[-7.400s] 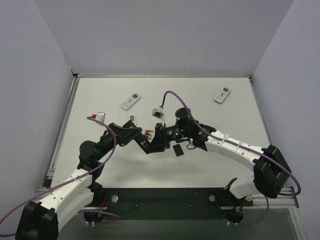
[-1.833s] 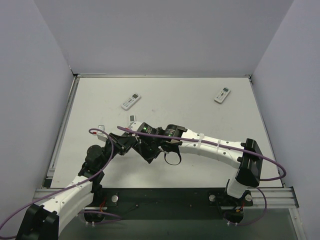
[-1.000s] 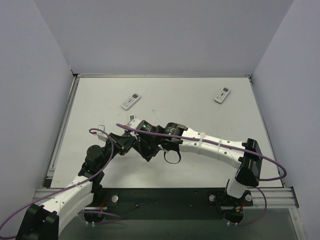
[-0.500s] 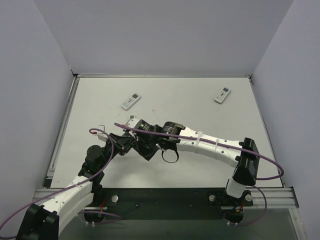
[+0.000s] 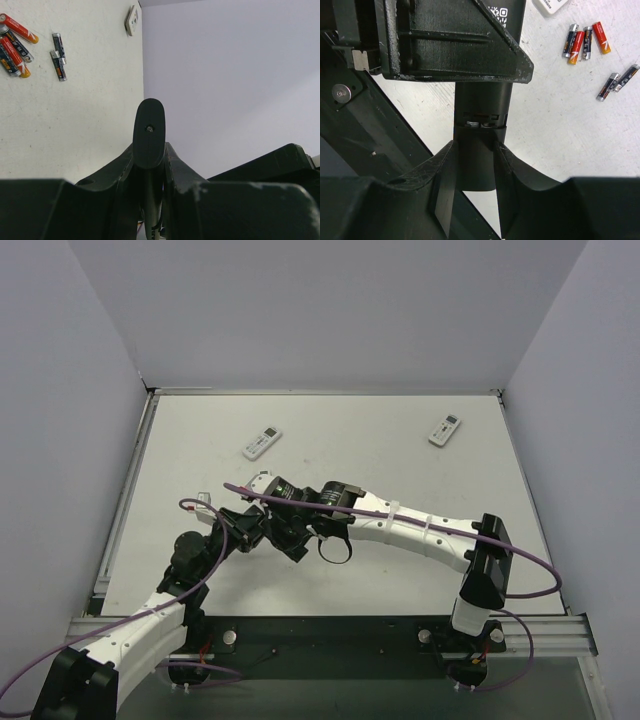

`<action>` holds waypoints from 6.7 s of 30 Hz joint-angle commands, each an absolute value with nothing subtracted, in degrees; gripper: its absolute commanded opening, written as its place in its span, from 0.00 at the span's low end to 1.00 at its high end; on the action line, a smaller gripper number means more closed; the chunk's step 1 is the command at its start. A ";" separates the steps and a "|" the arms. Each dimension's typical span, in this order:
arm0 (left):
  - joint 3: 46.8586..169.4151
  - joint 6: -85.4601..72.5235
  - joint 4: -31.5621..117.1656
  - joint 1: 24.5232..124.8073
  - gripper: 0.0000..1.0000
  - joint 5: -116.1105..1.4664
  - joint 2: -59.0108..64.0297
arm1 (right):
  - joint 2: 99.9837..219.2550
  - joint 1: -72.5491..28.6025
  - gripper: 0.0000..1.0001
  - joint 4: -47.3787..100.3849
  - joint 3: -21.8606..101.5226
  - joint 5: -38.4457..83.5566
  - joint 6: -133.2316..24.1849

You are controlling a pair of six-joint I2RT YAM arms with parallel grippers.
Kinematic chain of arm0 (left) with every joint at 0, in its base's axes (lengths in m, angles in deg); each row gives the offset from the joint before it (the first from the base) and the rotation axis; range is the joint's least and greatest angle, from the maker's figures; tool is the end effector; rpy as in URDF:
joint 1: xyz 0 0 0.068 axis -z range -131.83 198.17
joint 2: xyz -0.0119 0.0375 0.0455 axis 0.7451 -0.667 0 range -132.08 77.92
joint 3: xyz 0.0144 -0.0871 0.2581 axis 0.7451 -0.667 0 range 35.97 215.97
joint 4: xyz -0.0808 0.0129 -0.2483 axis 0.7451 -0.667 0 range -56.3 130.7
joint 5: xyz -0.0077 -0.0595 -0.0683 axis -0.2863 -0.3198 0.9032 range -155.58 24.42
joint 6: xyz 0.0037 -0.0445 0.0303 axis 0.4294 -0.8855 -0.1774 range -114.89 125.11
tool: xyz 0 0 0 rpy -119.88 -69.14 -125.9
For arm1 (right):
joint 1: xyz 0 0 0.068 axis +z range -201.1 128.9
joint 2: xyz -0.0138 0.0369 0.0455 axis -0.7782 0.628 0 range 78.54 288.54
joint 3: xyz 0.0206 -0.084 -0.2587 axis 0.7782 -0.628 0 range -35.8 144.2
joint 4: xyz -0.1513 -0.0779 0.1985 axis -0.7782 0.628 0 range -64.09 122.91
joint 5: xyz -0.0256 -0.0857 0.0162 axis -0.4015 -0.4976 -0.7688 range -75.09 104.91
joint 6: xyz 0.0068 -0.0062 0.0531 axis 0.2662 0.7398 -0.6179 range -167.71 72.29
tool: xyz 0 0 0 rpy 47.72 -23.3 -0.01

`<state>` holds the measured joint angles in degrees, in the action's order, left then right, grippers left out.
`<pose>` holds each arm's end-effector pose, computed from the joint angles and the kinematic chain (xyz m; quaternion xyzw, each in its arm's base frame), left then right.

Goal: Load the batteries into the remote control

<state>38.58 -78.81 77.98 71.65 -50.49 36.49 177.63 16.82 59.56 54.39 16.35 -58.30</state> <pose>0.1420 -0.0719 0.1784 -0.2783 0.6599 -0.6131 0.3335 0.1472 0.3653 0.3214 -0.4435 0.8008 0.2634 0.3043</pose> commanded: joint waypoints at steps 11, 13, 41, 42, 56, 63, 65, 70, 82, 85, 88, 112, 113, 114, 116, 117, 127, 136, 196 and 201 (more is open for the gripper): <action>38.25 -84.28 82.62 72.16 0.00 -53.37 37.75 | 180.41 16.93 0.28 62.56 58.50 15.26 -57.38; 38.25 -83.75 82.19 72.16 0.00 -53.54 37.66 | 180.23 16.93 0.28 62.73 59.82 15.27 -57.03; 38.42 -82.25 83.50 72.07 0.00 -54.42 36.08 | 168.27 13.24 0.68 64.49 49.63 22.73 -59.22; 38.52 -81.90 83.59 72.07 0.00 -54.33 35.99 | 168.27 13.24 0.68 64.32 49.02 22.91 -59.40; 39.57 -82.34 83.85 72.07 0.00 -54.07 37.05 | 171.00 13.32 0.63 63.44 48.83 23.61 -58.70; 39.66 -82.52 84.12 72.07 0.00 -53.98 37.05 | 172.23 13.32 0.59 63.44 49.71 23.70 -58.26; 39.75 -82.60 84.20 72.07 0.00 -53.98 37.13 | 172.76 13.32 0.57 63.44 49.80 23.70 -58.17; 39.83 -82.60 84.29 72.07 0.00 -53.98 37.13 | 173.37 13.24 0.52 63.44 50.33 23.88 -57.99; 39.92 -82.60 84.64 72.07 0.00 -53.81 36.96 | 174.43 13.32 0.36 63.44 51.30 24.84 -57.55; 40.01 -82.60 84.64 72.07 0.00 -53.81 36.87 | 174.69 13.32 0.30 63.35 51.65 24.85 -57.64; 39.75 -82.16 84.56 72.07 0.00 -53.81 36.78 | 174.43 13.32 0.29 63.17 51.56 24.23 -57.46; 39.13 -80.76 76.66 70.58 0.00 -53.11 40.56 | 166.00 10.33 0.00 56.06 38.29 16.50 -54.75; 39.74 -80.76 75.95 70.49 0.00 -52.75 40.48 | 165.29 10.34 0.00 55.36 37.94 15.10 -53.17; 40.01 -80.76 75.33 70.32 0.00 -52.40 40.21 | 164.33 10.34 0.00 54.74 37.50 14.92 -52.29; 40.80 -80.84 73.49 70.23 0.00 -50.91 39.77 | 161.34 10.34 0.00 52.55 35.66 12.02 -48.44; 41.76 -80.85 73.13 70.14 0.00 -50.30 38.99 | 158.90 10.42 0.00 51.76 34.87 10.62 -46.50; 49.93 -78.12 71.64 69.52 0.00 -40.01 31.16 | 141.21 13.85 0.00 32.87 20.10 17.45 -21.35; 58.72 -73.03 64.97 69.44 0.00 -32.98 27.64 | 139.09 19.99 0.00 31.88 21.41 18.17 -4.57; 60.58 -78.38 65.22 69.00 0.00 -28.67 26.32 | 146.04 27.56 0.00 39.00 25.37 9.73 14.87; 61.01 -78.65 65.75 68.91 0.00 -28.23 26.32 | 146.30 27.56 0.00 39.00 24.84 9.99 14.78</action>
<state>59.85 -77.30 60.40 69.44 -28.83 25.95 145.93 27.01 37.04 23.59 8.32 15.67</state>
